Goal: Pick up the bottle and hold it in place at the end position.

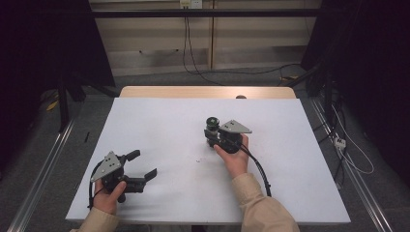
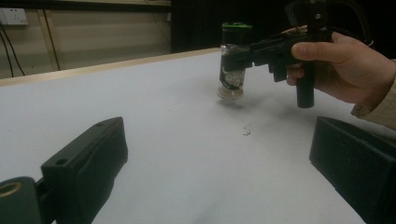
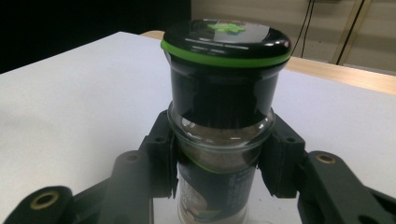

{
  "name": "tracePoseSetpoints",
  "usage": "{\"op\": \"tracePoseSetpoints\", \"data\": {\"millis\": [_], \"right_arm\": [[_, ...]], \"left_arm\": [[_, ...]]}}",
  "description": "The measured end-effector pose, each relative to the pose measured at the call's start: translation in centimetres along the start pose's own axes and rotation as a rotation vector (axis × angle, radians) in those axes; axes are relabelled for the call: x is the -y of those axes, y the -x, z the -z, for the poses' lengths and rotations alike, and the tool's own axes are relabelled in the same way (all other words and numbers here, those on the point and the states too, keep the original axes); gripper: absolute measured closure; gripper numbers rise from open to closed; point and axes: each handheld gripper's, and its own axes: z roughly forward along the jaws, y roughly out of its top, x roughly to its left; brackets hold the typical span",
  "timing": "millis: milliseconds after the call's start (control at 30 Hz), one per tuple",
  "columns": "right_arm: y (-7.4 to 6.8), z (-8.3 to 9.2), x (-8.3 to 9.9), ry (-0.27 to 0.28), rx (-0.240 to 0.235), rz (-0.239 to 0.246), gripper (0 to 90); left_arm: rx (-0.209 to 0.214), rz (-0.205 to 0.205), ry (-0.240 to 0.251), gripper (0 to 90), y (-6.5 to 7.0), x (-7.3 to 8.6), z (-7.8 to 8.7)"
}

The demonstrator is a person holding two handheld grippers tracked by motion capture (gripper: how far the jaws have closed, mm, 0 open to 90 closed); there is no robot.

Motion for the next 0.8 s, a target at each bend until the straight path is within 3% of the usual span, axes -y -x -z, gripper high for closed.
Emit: {"op": "tracePoseSetpoints", "data": {"millis": [800], "right_arm": [[-0.7,-1.4,0.4,0.008,-0.011,0.023,53.2]], "left_arm": [[0.005,0.0,-0.005,3.9,0.0,0.0,-0.1]]}}
